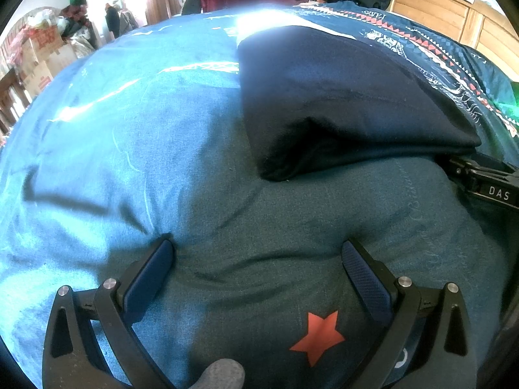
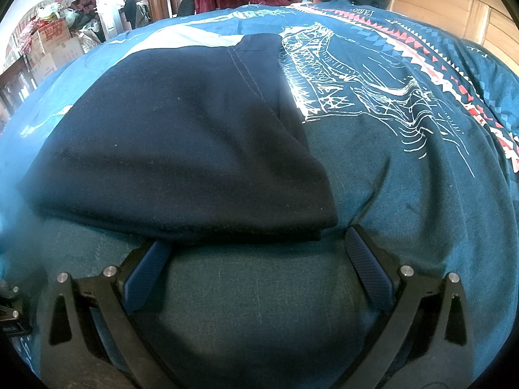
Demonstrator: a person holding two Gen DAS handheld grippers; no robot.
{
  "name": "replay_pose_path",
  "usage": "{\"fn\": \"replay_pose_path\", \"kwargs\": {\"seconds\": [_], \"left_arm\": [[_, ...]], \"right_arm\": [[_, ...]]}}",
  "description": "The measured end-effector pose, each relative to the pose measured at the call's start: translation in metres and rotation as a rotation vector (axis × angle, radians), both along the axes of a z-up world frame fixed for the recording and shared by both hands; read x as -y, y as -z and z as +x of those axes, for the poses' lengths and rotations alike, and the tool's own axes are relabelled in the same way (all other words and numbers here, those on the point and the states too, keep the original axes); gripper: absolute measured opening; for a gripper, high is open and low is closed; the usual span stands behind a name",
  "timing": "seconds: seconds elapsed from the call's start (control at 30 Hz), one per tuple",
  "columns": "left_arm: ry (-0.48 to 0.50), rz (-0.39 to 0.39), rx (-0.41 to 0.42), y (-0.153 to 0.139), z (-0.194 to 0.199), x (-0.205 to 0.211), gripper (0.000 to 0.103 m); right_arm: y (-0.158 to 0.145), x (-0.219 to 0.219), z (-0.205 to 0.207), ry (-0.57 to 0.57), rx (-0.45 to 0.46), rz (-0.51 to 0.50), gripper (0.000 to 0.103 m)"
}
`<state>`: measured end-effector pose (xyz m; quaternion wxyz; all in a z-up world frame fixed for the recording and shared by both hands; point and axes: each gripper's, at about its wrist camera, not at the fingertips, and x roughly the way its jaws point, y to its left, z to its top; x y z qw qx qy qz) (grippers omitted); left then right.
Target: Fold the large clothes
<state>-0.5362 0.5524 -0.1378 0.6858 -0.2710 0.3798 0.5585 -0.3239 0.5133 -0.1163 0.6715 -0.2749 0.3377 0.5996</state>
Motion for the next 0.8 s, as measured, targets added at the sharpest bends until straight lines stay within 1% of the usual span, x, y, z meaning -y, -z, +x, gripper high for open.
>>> {"fn": "replay_pose_path", "kwargs": {"seconds": [0.8], "left_arm": [[0.001,-0.004,0.003,0.0004,0.0007,-0.0012,0.103]], "right_arm": [[-0.0001,0.0001,0.0000,0.000,-0.001,0.001,0.103]]}}
